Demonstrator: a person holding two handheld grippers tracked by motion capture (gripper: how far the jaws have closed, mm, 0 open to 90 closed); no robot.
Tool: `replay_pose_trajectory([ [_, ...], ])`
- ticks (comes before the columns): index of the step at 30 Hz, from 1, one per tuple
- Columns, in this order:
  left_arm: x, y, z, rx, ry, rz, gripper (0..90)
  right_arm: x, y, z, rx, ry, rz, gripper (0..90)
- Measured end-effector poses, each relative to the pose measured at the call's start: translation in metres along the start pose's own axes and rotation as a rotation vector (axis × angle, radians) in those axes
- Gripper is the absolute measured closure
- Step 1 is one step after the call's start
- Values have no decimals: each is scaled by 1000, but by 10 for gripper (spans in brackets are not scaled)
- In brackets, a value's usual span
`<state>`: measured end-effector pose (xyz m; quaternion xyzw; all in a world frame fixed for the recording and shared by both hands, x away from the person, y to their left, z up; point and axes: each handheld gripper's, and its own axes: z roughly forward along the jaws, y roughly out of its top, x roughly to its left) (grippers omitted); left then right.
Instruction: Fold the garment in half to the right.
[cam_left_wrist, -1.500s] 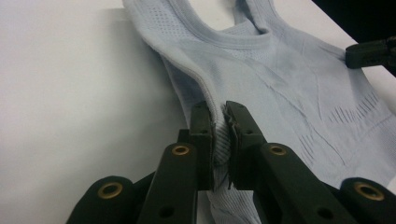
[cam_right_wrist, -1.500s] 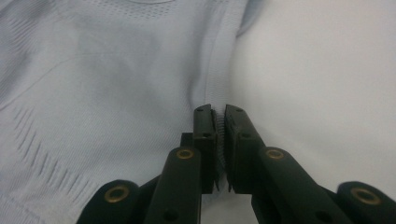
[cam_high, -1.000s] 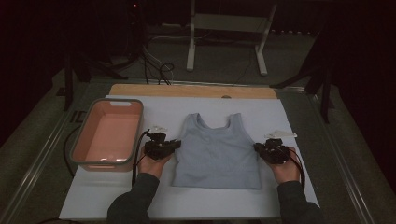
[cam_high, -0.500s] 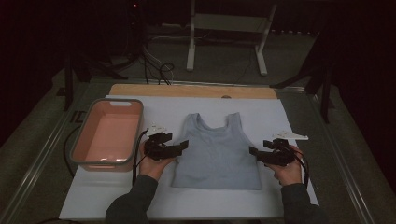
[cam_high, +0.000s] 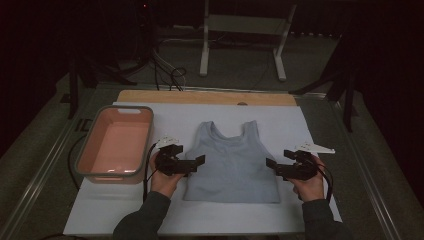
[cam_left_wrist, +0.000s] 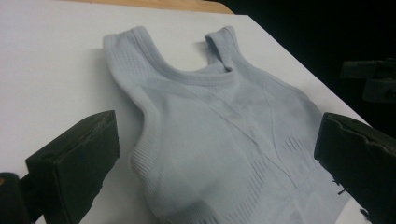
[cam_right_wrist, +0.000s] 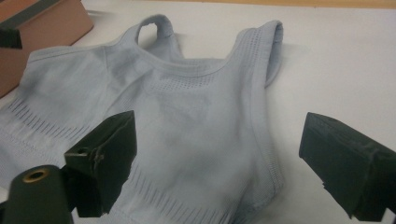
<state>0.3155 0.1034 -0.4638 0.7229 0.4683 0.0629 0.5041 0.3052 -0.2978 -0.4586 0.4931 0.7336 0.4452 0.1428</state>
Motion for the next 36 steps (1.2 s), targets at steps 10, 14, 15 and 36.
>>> replay_pose_trajectory([
  [10,1,-17,1,6,18,-33,61,4,-2,-2,-8,-1,-13,110],
  [14,0,-21,0,18,30,-37,121,4,-2,-3,-12,-1,-16,110],
  [15,1,-22,0,24,33,-34,129,4,-3,-3,-13,0,-16,110],
  [36,10,-37,9,84,39,-66,628,2,-4,-9,-37,-1,-9,111],
])
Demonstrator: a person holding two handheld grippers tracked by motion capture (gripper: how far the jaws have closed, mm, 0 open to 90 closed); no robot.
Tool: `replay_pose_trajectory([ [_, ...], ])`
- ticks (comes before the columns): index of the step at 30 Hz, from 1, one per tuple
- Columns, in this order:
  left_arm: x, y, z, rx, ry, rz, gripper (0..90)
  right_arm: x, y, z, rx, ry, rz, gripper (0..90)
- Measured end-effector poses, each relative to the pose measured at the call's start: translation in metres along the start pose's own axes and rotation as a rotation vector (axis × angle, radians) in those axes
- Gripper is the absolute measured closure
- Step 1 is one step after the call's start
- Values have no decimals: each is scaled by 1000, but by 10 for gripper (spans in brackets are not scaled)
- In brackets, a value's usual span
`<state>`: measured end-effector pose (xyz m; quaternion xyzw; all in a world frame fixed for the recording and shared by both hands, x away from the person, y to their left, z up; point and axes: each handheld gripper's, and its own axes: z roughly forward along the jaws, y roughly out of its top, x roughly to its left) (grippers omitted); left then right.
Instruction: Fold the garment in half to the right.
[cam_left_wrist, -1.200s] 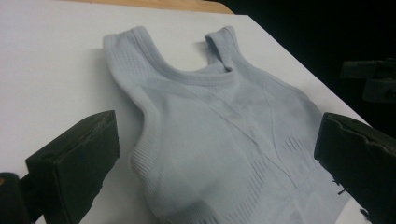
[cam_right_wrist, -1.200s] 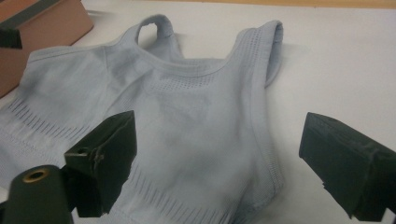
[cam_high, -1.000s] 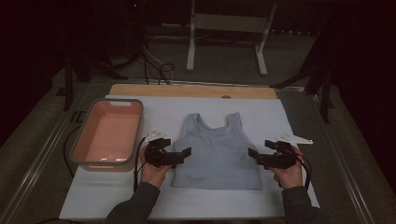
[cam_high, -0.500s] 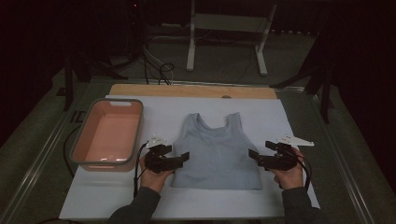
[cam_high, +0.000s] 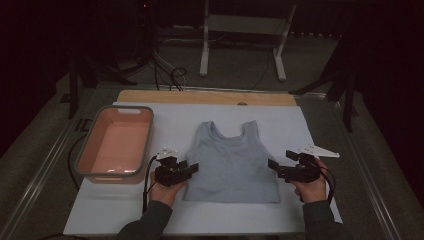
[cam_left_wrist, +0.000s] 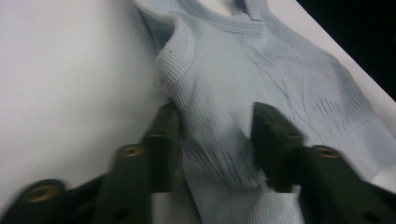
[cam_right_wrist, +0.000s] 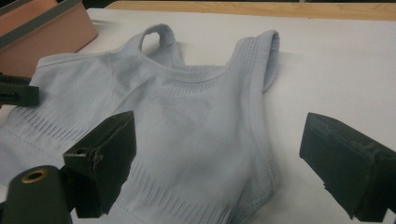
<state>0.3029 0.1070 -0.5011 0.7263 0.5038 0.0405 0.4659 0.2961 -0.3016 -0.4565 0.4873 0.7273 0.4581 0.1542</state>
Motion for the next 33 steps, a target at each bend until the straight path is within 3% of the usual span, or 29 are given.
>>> replay_pose_trajectory([
  [2,2,0,0,-5,-7,-4,768,0,-1,1,7,-6,-2,111],
  [5,3,1,-1,-6,-31,-18,830,0,-1,1,8,-6,-2,111],
  [20,14,9,-22,-13,-55,-50,840,1,-2,1,7,-12,-18,111],
  [33,22,13,-46,-66,-25,-86,843,0,-2,0,2,-13,-15,112],
])
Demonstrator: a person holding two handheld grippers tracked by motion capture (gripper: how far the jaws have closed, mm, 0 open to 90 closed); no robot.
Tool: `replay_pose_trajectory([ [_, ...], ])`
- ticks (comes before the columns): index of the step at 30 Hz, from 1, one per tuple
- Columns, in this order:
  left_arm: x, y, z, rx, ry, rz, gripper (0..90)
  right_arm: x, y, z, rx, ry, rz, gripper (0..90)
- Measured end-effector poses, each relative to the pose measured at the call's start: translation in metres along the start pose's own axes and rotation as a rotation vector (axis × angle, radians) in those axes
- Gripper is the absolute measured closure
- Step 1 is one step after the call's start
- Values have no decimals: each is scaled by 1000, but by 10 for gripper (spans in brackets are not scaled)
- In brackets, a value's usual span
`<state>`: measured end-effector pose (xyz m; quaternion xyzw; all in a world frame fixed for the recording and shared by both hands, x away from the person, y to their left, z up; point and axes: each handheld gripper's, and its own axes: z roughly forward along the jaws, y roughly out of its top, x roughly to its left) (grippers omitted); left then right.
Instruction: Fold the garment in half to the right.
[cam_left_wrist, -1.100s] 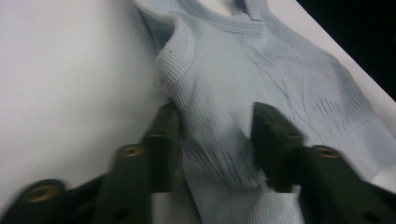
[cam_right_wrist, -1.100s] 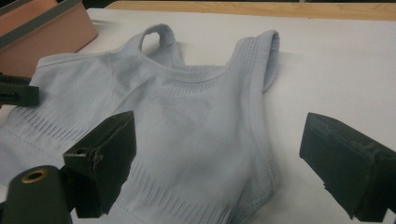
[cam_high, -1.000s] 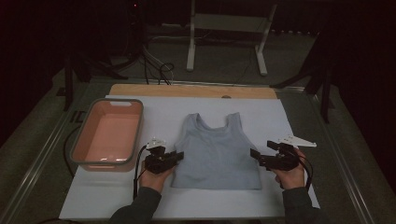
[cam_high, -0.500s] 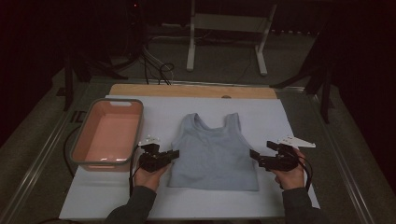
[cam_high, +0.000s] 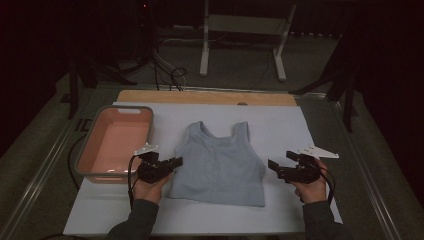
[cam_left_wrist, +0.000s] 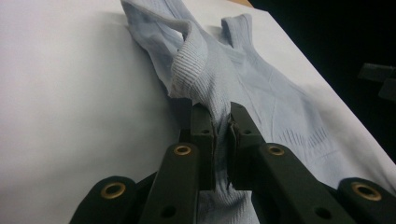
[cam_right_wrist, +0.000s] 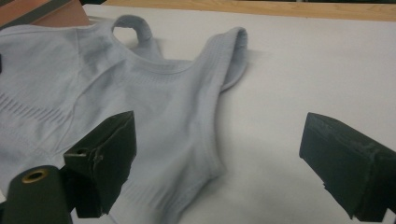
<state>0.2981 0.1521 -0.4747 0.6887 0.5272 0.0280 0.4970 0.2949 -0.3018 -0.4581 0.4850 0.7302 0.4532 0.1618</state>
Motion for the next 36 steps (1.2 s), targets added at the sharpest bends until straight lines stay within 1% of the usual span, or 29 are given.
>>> replay_pose_trajectory([
  [2,0,0,0,0,0,0,843,0,0,0,1,0,0,112],
  [3,2,0,-2,4,4,-12,843,0,0,0,1,0,0,112],
  [4,3,0,-2,12,2,-15,843,0,0,0,1,0,1,111],
  [6,1,-1,0,10,1,-12,842,0,0,0,2,1,-2,112],
  [9,-5,0,2,12,-16,6,842,0,0,1,5,1,-3,112],
  [12,-11,1,2,-3,-30,16,843,0,0,1,5,1,-2,112],
  [13,-11,1,2,-3,-30,16,844,0,0,1,5,1,-2,112],
  [15,-15,2,3,-14,-43,16,845,1,0,1,6,2,-3,112],
  [17,-16,3,4,-14,-47,14,846,2,0,1,7,4,-3,112],
  [18,-18,4,5,-15,-56,11,846,2,0,1,8,6,-6,112],
  [19,-18,4,5,-15,-56,11,846,2,0,1,8,6,-6,112],
  [21,-20,5,7,-12,-83,11,845,3,0,1,8,8,-6,112],
  [29,-31,9,13,-10,-121,18,844,4,0,1,3,11,-7,112],
  [31,-32,9,14,-7,-123,21,844,4,0,1,2,10,-10,113],
  [36,-41,11,22,4,-148,34,843,5,0,1,2,14,-10,113],
])
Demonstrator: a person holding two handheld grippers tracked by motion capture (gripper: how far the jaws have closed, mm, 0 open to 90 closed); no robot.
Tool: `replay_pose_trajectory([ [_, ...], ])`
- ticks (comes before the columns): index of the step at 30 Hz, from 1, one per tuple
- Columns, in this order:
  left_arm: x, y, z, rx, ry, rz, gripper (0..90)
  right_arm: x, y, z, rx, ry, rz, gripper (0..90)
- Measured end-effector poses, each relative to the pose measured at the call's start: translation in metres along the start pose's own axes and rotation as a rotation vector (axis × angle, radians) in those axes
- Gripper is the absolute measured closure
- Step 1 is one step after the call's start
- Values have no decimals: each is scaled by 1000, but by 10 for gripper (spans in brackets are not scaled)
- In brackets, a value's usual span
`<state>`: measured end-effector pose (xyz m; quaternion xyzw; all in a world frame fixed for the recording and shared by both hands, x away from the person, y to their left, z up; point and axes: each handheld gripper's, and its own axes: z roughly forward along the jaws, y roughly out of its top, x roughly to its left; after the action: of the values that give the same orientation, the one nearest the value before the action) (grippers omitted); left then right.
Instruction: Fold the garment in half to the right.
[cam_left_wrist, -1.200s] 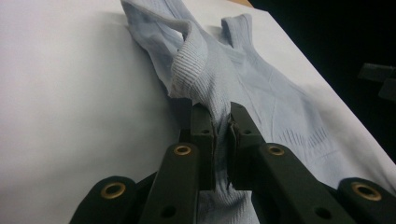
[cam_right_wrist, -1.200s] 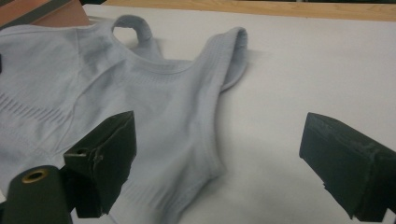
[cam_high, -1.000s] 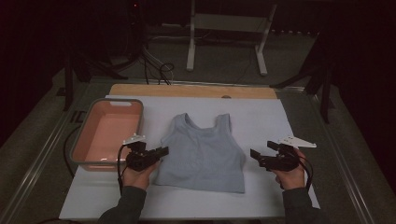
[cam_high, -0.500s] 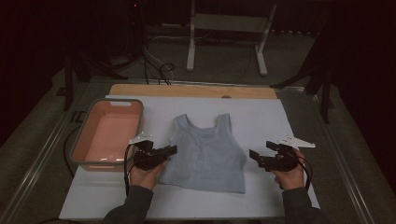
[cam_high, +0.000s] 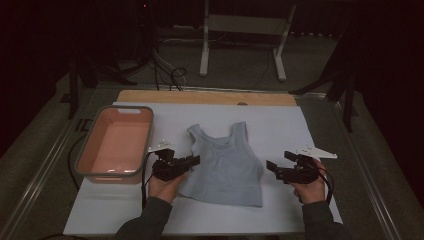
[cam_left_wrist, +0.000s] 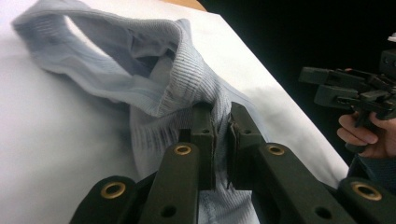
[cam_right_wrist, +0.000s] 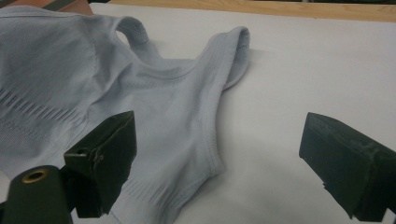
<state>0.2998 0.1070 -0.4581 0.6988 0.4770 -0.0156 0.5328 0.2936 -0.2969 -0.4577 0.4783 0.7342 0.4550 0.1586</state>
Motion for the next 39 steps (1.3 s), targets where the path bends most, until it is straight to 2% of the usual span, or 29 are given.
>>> replay_pose_trajectory([
  [7,-10,3,11,15,-24,15,842,0,0,0,0,4,0,113],
  [12,-20,5,22,36,-51,40,840,0,0,1,3,6,-3,113],
  [25,-36,5,46,67,-86,60,838,0,0,0,3,7,-3,113],
  [39,-55,-1,85,128,-120,81,837,1,0,1,6,8,-6,114],
])
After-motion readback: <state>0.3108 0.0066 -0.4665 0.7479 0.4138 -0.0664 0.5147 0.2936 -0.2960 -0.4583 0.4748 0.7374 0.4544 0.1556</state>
